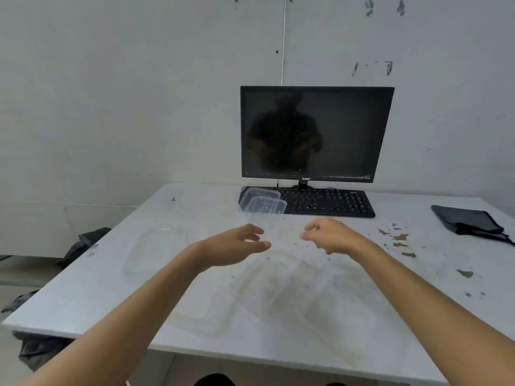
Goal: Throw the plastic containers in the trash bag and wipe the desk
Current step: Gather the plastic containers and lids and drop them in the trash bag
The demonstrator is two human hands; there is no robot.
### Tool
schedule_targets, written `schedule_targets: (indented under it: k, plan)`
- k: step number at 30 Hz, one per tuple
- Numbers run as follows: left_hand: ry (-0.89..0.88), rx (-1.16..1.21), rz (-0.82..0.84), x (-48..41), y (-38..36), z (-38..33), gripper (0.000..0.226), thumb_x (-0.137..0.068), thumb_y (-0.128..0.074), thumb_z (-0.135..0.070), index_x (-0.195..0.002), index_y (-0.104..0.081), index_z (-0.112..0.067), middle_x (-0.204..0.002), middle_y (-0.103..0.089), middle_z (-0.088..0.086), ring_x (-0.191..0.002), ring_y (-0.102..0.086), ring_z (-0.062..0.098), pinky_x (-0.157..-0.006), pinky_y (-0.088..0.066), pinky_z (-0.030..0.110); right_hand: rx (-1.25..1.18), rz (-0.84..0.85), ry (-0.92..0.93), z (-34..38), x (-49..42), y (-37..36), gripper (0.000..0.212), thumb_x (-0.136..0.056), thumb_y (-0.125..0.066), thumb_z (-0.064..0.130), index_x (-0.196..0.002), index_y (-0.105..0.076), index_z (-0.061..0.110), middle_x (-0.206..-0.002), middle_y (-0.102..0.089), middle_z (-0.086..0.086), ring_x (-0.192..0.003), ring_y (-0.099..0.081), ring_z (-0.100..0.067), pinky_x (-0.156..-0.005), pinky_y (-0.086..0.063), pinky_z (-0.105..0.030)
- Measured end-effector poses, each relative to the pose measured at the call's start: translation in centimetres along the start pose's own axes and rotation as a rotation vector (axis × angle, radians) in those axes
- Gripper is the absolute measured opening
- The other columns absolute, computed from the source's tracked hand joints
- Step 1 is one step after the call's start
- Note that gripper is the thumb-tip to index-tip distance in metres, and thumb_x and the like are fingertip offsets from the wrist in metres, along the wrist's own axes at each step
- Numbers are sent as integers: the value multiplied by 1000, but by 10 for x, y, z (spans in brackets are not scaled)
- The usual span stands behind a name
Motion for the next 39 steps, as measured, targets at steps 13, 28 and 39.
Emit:
schedule_targets:
  k: [13, 28, 39]
  plan:
    - [-140, 136, -209, 2, 4, 17, 31, -99, -59, -28, -130, -60, -26, -129, -64, -13, -115, -62, 2, -100, -51, 29, 75, -120, -40, -21, -29, -32, 17, -93, -60, 20, -92, -75, 11, -82, -75, -6, -62, -70, -11, -64, -52, -28]
    - [-29, 995, 20, 22, -54, 10, 44, -98, -50, -42, -135, -49, -18, -131, -68, 7, -112, -69, 34, -92, -55, 52, -332, -275, 124, 6, 6, 38, 10, -93, -69, 23, -97, -76, 16, -87, -74, -6, -68, -72, -16, -59, -60, -24]
    - [-86, 716, -374, 13, -80, 48, 39, -103, -44, -34, -141, -36, -24, -114, -71, 5, -90, -77, 22, -76, -62, 41, -592, -142, -112, -28, -27, 2, 13, -94, -66, 19, -101, -73, 9, -97, -72, -10, -73, -72, -19, -68, -59, -33]
Point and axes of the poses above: each hand's wrist, its own x-axis away from the middle knuckle, its own y-axis out of the back of the hand, z = x × y, the point moved 2 cm from there along -x, towards the middle knuckle
